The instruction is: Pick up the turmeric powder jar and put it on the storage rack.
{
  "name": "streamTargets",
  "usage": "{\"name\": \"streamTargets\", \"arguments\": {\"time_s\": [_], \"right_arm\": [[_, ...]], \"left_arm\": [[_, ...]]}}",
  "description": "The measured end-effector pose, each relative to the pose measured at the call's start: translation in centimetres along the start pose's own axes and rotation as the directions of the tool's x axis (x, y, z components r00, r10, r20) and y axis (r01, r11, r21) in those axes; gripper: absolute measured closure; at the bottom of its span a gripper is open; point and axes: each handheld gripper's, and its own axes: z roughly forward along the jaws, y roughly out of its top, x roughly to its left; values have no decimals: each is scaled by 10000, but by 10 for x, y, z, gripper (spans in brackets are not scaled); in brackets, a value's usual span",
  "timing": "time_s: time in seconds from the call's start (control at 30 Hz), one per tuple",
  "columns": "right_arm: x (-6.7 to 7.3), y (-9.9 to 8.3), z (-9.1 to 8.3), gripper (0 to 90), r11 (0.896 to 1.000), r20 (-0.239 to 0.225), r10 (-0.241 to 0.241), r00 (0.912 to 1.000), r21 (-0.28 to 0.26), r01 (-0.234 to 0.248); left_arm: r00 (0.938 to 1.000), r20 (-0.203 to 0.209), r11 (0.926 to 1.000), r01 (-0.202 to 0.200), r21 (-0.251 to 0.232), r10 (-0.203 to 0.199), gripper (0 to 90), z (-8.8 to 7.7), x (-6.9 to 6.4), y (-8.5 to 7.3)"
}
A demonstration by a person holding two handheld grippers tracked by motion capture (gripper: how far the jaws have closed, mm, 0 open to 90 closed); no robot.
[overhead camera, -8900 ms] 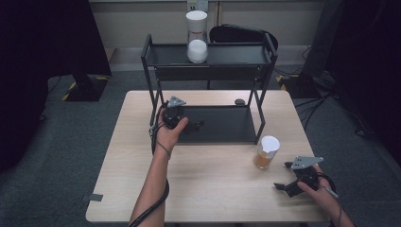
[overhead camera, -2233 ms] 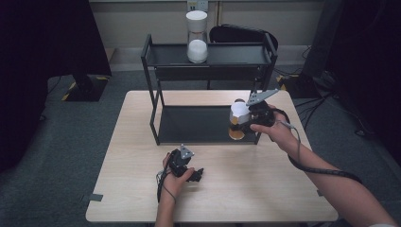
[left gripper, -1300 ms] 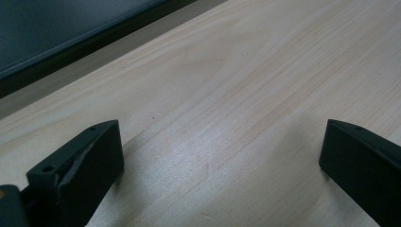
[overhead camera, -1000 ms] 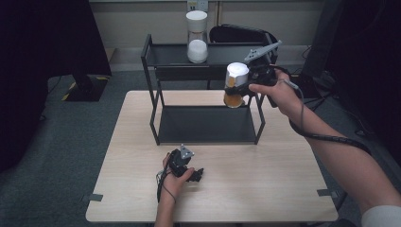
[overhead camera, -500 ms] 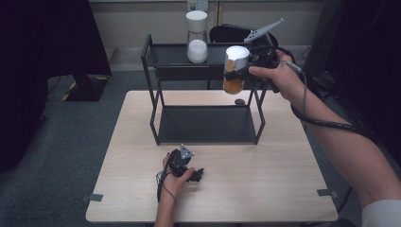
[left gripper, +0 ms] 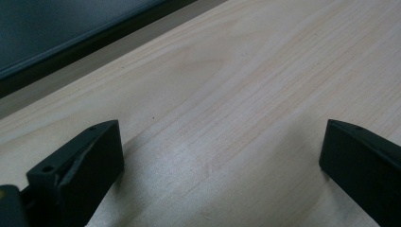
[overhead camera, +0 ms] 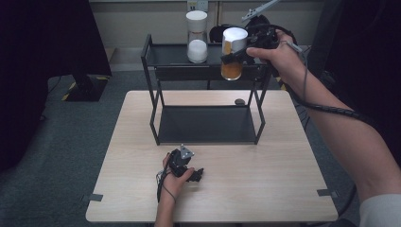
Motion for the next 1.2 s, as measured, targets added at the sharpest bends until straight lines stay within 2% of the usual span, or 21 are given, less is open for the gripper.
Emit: {"name": "streamTargets", "arguments": {"time_s": [0.4, 0.77, 1.2], "right_arm": [[-10, 23, 3, 307, 9996, 333, 238, 9992, -145, -234], [-26, 31, 19, 307, 9979, 836, 646, 9944, -123, -638], [-39, 32, 44, 307, 9940, 1127, 1089, 9876, -57, -1090]], "left_arm": [[10000, 2, 10000, 3, -4, -3, 0, 0, 0, 0], [10000, 0, 10000, 5, -10, -5, 0, 0, 0, 0], [10000, 2, 10000, 2, -8, -2, 0, 0, 0, 0]]}}
